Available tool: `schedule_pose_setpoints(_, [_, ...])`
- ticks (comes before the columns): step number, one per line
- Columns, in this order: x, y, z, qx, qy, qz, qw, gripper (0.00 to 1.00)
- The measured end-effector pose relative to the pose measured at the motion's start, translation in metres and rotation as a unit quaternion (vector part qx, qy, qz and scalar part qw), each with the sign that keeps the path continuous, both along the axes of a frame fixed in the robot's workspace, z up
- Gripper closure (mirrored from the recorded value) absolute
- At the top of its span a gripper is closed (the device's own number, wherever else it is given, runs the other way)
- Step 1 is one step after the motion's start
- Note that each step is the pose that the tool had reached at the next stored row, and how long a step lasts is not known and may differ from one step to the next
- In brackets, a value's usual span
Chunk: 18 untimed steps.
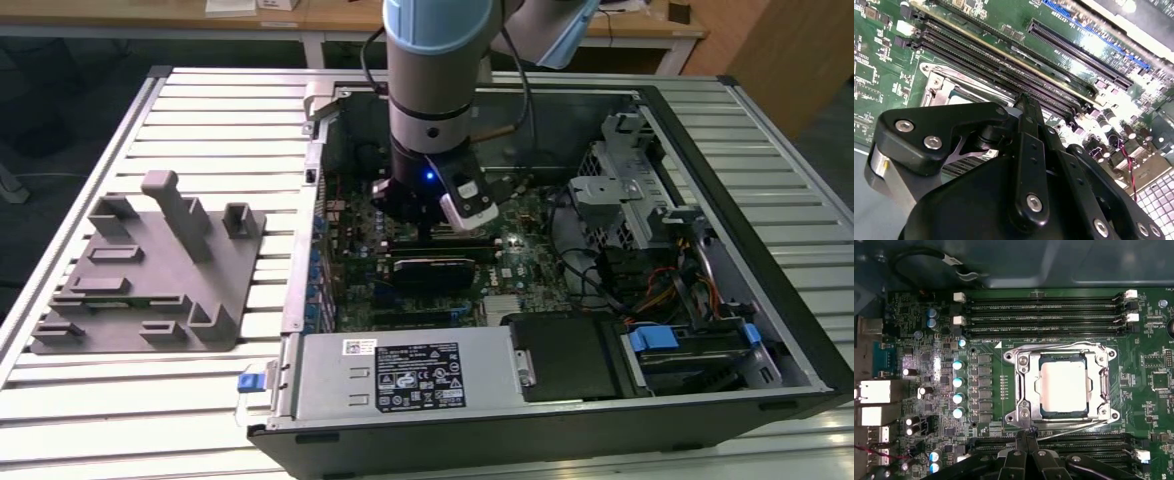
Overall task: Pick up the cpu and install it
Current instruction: 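Install the second cpu locking lever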
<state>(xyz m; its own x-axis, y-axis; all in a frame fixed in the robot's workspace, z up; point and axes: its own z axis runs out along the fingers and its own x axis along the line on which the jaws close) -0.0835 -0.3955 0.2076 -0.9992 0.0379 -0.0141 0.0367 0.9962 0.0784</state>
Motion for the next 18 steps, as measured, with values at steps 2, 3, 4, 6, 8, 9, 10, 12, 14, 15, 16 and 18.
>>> schedule_pose_setpoints(2, [0.000, -0.0021, -0.0002, 0.0026, 0.0000, 0.001, 1.0000, 0.89])
schedule_pose_setpoints(3, [0.000, -0.0030, -0.0003, 0.0044, 0.0000, 0.001, 1.0000, 0.89])
schedule_pose_setpoints(4, [0.000, -0.0038, -0.0004, 0.0063, 0.0000, 0.002, 1.0000, 0.89])
schedule_pose_setpoints(6, [0.000, -0.0053, -0.0006, 0.0112, 0.0000, 0.003, 0.9999, 0.89])
schedule_pose_setpoints(8, [0.000, -0.0061, -0.0010, 0.0174, 0.0000, 0.004, 0.9998, 0.89])
schedule_pose_setpoints(9, [0.000, -0.0065, -0.0013, 0.0197, 0.0000, 0.005, 0.9998, 0.89])
schedule_pose_setpoints(10, [0.000, -0.0072, -0.0015, 0.0209, 0.0000, 0.006, 0.9998, 0.89])
schedule_pose_setpoints(12, [0.000, -0.0091, -0.0018, 0.0221, 0.0000, 0.008, 0.9997, 0.89])
schedule_pose_setpoints(14, [0.000, -0.0107, -0.0022, 0.0242, 0.0001, 0.009, 0.9997, 0.89])
schedule_pose_setpoints(15, [0.000, -0.0113, -0.0026, 0.0254, 0.0000, 0.010, 0.9996, 0.89])
schedule_pose_setpoints(16, [-0.001, -0.0119, -0.0031, 0.0266, 0.0001, 0.011, 0.9996, 0.89])
schedule_pose_setpoints(18, [-0.001, -0.0129, -0.0044, 0.0296, 0.0001, 0.014, 0.9995, 0.89])
